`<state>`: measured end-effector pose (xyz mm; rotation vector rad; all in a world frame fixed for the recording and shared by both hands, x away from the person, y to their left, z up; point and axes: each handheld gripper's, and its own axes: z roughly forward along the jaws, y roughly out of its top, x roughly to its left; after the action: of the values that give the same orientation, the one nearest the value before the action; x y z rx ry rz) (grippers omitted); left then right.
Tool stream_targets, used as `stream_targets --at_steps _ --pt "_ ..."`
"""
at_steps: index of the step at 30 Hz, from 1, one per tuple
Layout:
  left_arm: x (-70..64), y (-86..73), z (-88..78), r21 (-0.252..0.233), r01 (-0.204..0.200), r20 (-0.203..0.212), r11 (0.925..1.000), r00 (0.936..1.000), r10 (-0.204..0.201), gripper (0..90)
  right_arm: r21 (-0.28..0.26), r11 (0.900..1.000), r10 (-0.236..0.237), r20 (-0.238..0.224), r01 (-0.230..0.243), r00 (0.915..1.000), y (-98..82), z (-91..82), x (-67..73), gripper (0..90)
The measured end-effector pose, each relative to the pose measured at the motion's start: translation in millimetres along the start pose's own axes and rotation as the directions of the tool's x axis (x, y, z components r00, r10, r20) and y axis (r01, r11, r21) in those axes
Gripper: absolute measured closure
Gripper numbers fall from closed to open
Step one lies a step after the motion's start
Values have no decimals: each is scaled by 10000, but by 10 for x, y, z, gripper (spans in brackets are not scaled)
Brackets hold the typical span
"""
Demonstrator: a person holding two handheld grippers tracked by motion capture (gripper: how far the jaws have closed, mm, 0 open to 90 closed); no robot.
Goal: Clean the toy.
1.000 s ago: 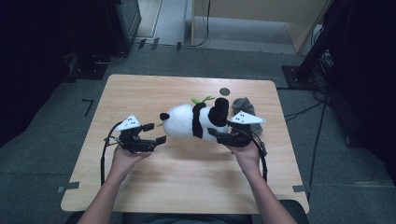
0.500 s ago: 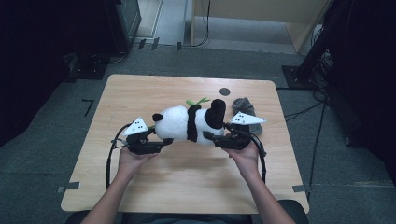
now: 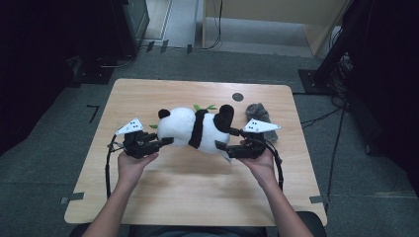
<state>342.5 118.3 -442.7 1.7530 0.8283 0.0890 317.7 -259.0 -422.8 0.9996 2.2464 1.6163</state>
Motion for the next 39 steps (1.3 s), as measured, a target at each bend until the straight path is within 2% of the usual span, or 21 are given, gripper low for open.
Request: stream_targets --at_steps 3,6,7,8,10,11,12,13,14,15,17,18,19,20,21,22,23,24,28,37,39 --pt "65 11 -60 -389 661 51 9971 9978 -660 637 318 9994 -164 82 161 9998 -32 4 -15 333" --pt "85 28 -98 -664 836 35 9943 9965 -836 635 941 9936 -650 305 618 9974 -81 58 -3 331" --pt "89 36 -109 -729 958 82 9927 9954 -954 635 941 9936 -650 305 618 9974 -81 58 -3 331" --pt "100 39 -106 -696 1273 323 9894 9916 -1253 632 1147 9877 -1124 509 1060 9924 -96 102 41 331" --pt "96 31 -73 -546 1484 550 9874 9878 -1454 627 1216 9808 -1590 473 1524 9861 -99 138 96 360" --pt "96 31 -73 -546 1484 550 9874 9878 -1454 623 1216 9808 -1590 473 1524 9861 -99 138 96 360" --pt "67 25 -17 -334 1535 662 9876 9863 -1510 612 1316 9742 -1911 498 1833 9803 -99 177 147 361" --pt "67 25 -17 -334 1535 662 9876 9863 -1510 598 1316 9742 -1911 498 1833 9803 -99 177 147 361" --pt "48 24 7 -205 1463 516 9890 9881 -1451 598 1450 9701 -2056 669 1944 9763 -101 190 168 365" --pt "26 19 36 -35 1265 245 9920 9917 -1263 529 1631 9658 -2206 1077 2017 9694 -107 186 181 419" --pt "18 14 48 31 1173 162 9931 9930 -1173 468 1639 9665 -2169 1098 1975 9700 -105 177 174 429" --pt "-5 -1 72 91 861 -64 9962 9963 -861 435 1459 9736 -1922 1106 1753 9751 -93 145 149 440" --pt "-5 -1 72 91 861 -64 9962 9963 -861 418 1313 9775 -1796 1083 1650 9778 -85 129 141 444" --pt "-42 -13 96 173 485 -225 9987 9986 -481 404 1145 9813 -1672 1081 1548 9800 -77 115 136 445" --pt "-42 -13 96 173 485 -225 9987 9986 -481 388 1145 9813 -1672 1081 1548 9800 -77 115 136 445" --pt "-86 -22 127 365 19 -495 9993 9988 -1 370 968 9855 -1497 1083 1395 9828 -65 90 125 451" --pt "-86 -22 127 365 19 -495 9993 9988 -1 368 968 9855 -1497 1083 1395 9828 -65 90 125 451" --pt "-106 -31 158 574 -58 -553 9983 9984 90 368 843 9879 -1389 1032 1304 9849 -62 74 115 452" --pt "-82 -55 168 605 260 -478 9978 9986 -231 394 974 9878 -1318 1083 1215 9853 -76 81 96 452" --pt "-67 -77 120 557 417 -509 9976 9979 -389 414 1141 9841 -1489 1086 1364 9829 -89 118 128 447" --pt "-78 -83 114 630 377 -552 9973 9979 -342 411 1082 9862 -1365 1022 1254 9854 -90 115 115 447"
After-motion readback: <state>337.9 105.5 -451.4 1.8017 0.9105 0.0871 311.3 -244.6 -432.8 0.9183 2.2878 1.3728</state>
